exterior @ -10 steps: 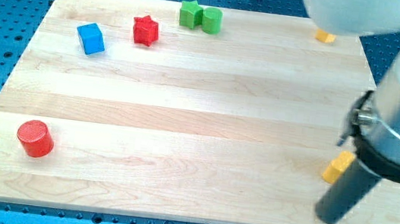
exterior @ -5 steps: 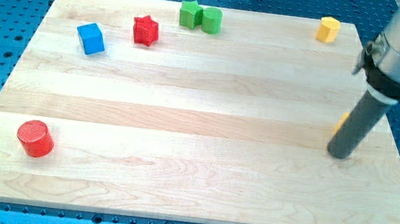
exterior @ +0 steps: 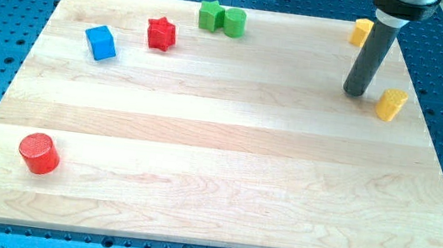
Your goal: Push the yellow heart into the yellow hexagon
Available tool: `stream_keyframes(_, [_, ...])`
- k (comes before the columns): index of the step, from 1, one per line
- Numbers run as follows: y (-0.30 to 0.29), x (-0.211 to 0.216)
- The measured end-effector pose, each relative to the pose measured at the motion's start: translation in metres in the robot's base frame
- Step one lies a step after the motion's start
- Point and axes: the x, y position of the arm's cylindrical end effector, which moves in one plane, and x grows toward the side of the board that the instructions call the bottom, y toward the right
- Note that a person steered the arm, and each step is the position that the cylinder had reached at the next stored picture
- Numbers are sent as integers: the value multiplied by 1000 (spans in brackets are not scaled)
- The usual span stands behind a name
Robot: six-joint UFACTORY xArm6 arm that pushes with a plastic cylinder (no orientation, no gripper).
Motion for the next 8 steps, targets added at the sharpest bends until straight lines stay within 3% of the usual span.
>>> stream_keyframes(2, [50,69])
stream_keyframes(3, [62,22])
stream_keyframes(4, [74,20])
stream_keyframes(6, [11,-57])
stream_keyframes(7, [31,-17])
stream_keyframes(8, [-8,-8])
